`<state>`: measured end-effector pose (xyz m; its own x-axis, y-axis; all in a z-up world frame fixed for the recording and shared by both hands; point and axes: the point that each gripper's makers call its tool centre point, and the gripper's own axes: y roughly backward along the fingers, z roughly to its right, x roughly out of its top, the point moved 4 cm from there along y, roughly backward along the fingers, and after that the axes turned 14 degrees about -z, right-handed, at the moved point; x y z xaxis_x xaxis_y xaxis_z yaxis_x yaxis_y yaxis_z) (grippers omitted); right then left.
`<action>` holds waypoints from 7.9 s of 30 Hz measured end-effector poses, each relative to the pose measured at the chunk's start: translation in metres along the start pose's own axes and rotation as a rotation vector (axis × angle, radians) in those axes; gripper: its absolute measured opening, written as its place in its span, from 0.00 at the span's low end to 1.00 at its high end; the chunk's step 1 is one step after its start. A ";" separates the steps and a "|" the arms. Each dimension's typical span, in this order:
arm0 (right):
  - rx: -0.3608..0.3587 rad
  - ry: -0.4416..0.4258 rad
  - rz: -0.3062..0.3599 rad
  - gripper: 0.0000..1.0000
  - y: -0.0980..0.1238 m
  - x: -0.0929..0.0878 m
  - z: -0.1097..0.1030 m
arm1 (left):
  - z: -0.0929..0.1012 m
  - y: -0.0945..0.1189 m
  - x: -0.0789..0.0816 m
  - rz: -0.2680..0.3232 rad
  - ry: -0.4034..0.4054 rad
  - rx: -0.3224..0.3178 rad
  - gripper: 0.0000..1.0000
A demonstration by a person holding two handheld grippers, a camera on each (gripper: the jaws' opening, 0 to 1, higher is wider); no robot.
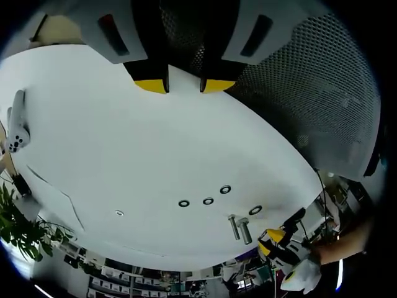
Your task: Place the washer onto the threaded stud by aligning its center hole with the stud, sliding it down to the base, and recovering from edge contact or off-axis alignment until the washer reaches the visible bottom stop.
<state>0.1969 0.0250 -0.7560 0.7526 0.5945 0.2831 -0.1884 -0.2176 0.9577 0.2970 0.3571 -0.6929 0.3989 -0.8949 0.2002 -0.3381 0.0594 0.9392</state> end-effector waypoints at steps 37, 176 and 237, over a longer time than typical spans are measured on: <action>0.002 0.005 0.022 0.23 0.001 0.003 0.000 | -0.019 -0.010 0.033 -0.095 -0.171 -0.045 0.19; 0.010 0.001 0.020 0.23 0.001 0.002 0.000 | 0.050 -0.056 0.013 -0.161 0.057 -0.269 0.25; 0.016 0.007 0.026 0.23 0.001 0.003 -0.001 | 0.025 -0.007 0.016 -0.066 0.105 -0.123 0.19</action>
<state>0.1981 0.0272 -0.7546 0.7430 0.5941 0.3083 -0.1979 -0.2450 0.9491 0.2847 0.3317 -0.7032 0.5061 -0.8477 0.1590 -0.2042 0.0613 0.9770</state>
